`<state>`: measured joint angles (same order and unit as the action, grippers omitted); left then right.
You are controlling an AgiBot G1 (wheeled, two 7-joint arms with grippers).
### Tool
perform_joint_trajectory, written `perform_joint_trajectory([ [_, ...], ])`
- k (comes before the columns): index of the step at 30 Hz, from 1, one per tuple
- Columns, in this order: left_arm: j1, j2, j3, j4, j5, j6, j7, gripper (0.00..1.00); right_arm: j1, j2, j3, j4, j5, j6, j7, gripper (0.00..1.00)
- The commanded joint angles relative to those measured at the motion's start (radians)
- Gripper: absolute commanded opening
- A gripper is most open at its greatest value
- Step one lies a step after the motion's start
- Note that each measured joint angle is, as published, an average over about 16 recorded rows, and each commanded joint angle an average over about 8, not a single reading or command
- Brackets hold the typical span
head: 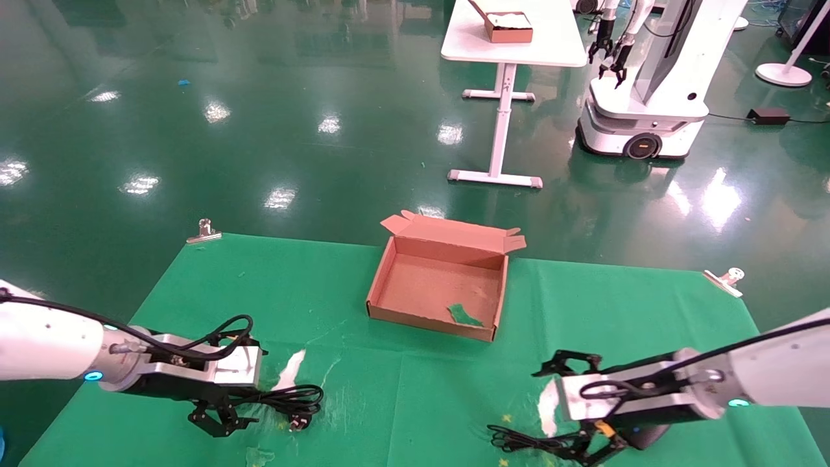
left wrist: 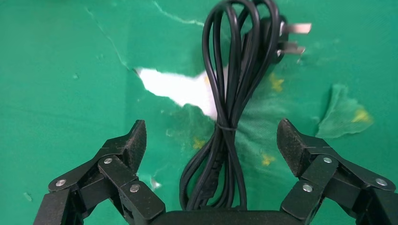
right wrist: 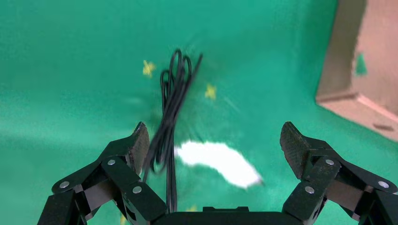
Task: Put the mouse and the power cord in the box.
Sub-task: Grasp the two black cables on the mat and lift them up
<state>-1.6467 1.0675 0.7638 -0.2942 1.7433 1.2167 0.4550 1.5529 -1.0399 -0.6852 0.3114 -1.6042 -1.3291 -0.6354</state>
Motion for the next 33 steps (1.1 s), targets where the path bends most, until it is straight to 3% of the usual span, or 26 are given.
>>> perform_joint_trajectory([
  [1, -0.010, 0.020, 0.008, 0.046, 0.015, -0.026, 0.030, 1.00, 0.016, -0.037, -0.006, -0.057, -0.008, 0.011, -0.037, 1.00],
  [9, -0.021, 0.055, 0.005, 0.153, 0.014, -0.074, 0.110, 1.00, 0.030, -0.095, -0.013, -0.188, -0.020, 0.059, -0.122, 1.00],
  [10, -0.022, 0.058, 0.004, 0.163, 0.012, -0.078, 0.118, 0.98, 0.031, -0.099, -0.013, -0.199, -0.020, 0.063, -0.129, 0.96],
  [11, -0.023, 0.060, 0.003, 0.172, 0.010, -0.082, 0.125, 0.91, 0.033, -0.102, -0.013, -0.209, -0.020, 0.065, -0.137, 0.87],
  [17, -0.028, 0.069, -0.008, 0.212, -0.003, -0.095, 0.159, 0.16, 0.040, -0.116, -0.012, -0.252, -0.020, 0.074, -0.169, 0.12],
  [19, -0.031, 0.070, -0.009, 0.219, -0.005, -0.098, 0.166, 0.00, 0.042, -0.119, -0.012, -0.261, -0.020, 0.075, -0.174, 0.00],
  [33, -0.031, 0.068, -0.010, 0.216, -0.008, -0.096, 0.165, 0.00, 0.042, -0.116, -0.011, -0.257, -0.018, 0.074, -0.173, 0.00],
])
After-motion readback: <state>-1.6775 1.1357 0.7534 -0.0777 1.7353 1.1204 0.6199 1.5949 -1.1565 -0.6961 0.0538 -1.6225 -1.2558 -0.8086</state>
